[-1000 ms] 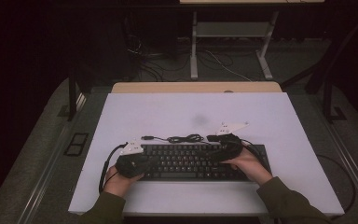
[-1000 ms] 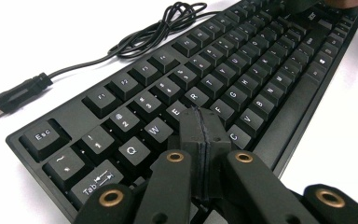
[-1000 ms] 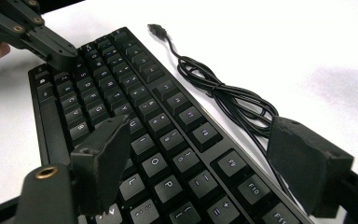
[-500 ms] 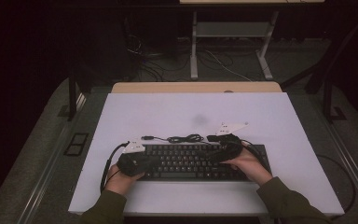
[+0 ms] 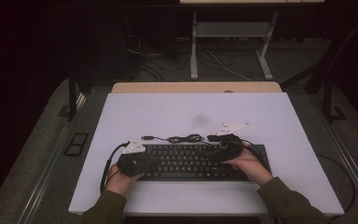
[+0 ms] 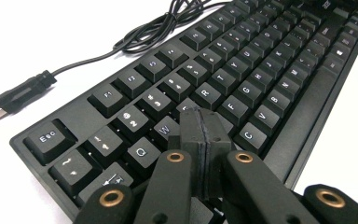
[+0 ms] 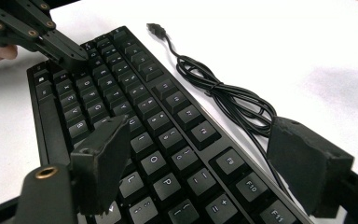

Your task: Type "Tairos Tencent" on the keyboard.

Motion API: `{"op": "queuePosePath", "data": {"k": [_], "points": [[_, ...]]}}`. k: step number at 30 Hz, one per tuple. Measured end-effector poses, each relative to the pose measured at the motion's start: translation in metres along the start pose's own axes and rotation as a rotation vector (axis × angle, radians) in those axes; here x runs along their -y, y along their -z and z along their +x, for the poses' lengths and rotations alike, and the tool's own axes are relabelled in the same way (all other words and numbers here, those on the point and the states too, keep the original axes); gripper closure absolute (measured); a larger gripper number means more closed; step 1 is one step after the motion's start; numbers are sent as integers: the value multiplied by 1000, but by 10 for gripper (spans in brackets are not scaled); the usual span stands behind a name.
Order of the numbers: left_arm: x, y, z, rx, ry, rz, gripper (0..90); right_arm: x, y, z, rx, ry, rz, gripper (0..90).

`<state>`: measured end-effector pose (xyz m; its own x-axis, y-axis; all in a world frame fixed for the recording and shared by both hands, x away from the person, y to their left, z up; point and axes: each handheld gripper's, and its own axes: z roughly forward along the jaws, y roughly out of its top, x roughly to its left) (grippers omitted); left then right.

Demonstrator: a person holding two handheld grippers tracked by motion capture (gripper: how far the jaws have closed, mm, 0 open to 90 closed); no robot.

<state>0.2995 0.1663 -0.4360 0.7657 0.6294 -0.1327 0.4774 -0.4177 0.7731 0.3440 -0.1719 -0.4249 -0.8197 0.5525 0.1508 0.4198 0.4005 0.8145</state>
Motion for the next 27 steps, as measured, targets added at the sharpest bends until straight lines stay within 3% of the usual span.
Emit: {"op": "queuePosePath", "data": {"k": [13, 27], "points": [[-4, 6, -2, 7, 29, -30, 888, 2, 0, 0, 2, -1, 2, 213], [-7, 6, -12, 58, -11, -40, 888, 2, 1, -1, 8, 2, -3, 207]]}}
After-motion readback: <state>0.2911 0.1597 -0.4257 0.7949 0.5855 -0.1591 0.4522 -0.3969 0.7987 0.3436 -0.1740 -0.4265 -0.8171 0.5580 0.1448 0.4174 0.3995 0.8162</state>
